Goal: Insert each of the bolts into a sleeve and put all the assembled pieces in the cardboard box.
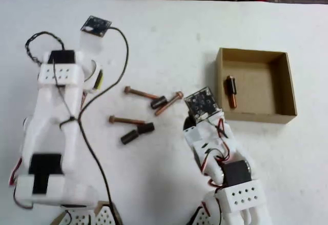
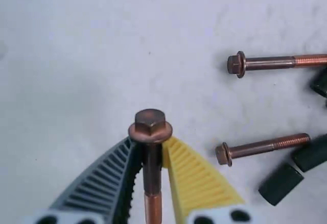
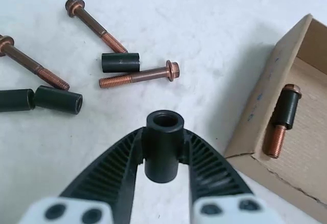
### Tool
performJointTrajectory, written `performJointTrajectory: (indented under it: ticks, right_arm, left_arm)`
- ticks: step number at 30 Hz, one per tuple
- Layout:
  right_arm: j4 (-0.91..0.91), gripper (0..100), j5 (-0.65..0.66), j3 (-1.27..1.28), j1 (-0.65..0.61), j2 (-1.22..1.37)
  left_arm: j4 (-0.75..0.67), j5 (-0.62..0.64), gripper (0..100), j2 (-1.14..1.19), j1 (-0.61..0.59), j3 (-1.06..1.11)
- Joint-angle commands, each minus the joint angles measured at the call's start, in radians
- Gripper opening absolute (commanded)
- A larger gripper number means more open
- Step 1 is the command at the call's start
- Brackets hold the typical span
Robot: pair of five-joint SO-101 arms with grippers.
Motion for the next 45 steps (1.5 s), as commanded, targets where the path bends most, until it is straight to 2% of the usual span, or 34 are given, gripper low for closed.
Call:
performJointTrajectory:
  ticks: [1, 6, 16, 34, 38, 42, 45]
  right_arm:
    - [-0.053, 1.7, -0.009, 0.006, -0.076, -0.018]
    - [-0.111, 1.7, -0.009, 0.015, -0.131, -0.018]
    - [-0.225, 1.7, -0.006, 0.015, -0.323, -0.018]
    - [-0.255, 1.7, -0.008, 0.009, -0.346, -0.018]
    - [-0.403, 1.7, -0.011, 0.032, -0.410, -0.018]
    - [-0.590, 1.7, -0.011, 0.106, -0.429, -0.018]
    - [-0.704, 1.7, -0.015, 0.167, -0.427, -0.018]
  left_arm:
    - [0.044, -0.020, 2, -0.240, 0.012, 0.051]
    - [0.055, -0.017, 3, -0.440, 0.018, 0.143]
    - [0.048, -0.023, 2, -0.745, 0.015, 0.336]
    - [0.051, -0.015, 2, -1.162, 0.013, 0.560]
    - [0.049, -0.006, 2, -1.228, 0.016, 0.585]
    - [0.048, 0.087, 2, -1.287, 0.018, 0.588]
    - [0.035, 0.110, 2, -1.307, 0.018, 0.588]
